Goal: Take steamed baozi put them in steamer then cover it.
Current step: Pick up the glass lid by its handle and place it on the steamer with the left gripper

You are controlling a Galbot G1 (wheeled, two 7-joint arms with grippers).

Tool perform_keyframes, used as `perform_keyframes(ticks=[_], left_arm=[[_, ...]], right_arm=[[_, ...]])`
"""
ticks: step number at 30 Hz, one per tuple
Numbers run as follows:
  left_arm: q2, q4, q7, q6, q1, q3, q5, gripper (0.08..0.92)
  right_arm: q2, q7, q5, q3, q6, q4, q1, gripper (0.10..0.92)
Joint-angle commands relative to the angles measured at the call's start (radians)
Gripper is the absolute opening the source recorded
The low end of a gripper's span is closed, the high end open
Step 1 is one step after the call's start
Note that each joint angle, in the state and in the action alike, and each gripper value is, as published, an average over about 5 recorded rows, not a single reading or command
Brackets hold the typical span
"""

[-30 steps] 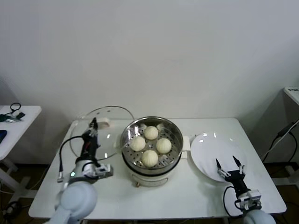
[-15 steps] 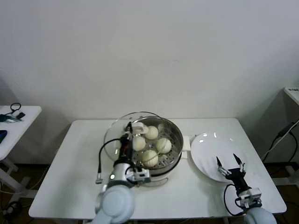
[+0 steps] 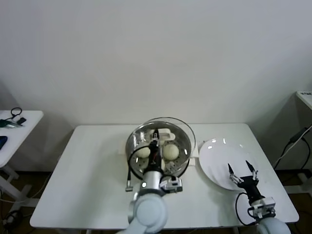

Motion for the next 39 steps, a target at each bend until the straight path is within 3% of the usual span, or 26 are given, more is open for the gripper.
perform_keyframes(ticks=[1,39], left_arm=[[-0.048,0.088,-0.004,0.007,-0.018,0.017,0.055,0.130],[0.001,0.130,-0.114,-0.019,0.008,-0.016,-0.009,0.130]], right_arm=[[0.000,0.002,0.003,0.001,0.004,-0.001,0.002,0.823],[0.014,0.002,0.001,0.016,0.023,0.009,-0.017,0.823]])
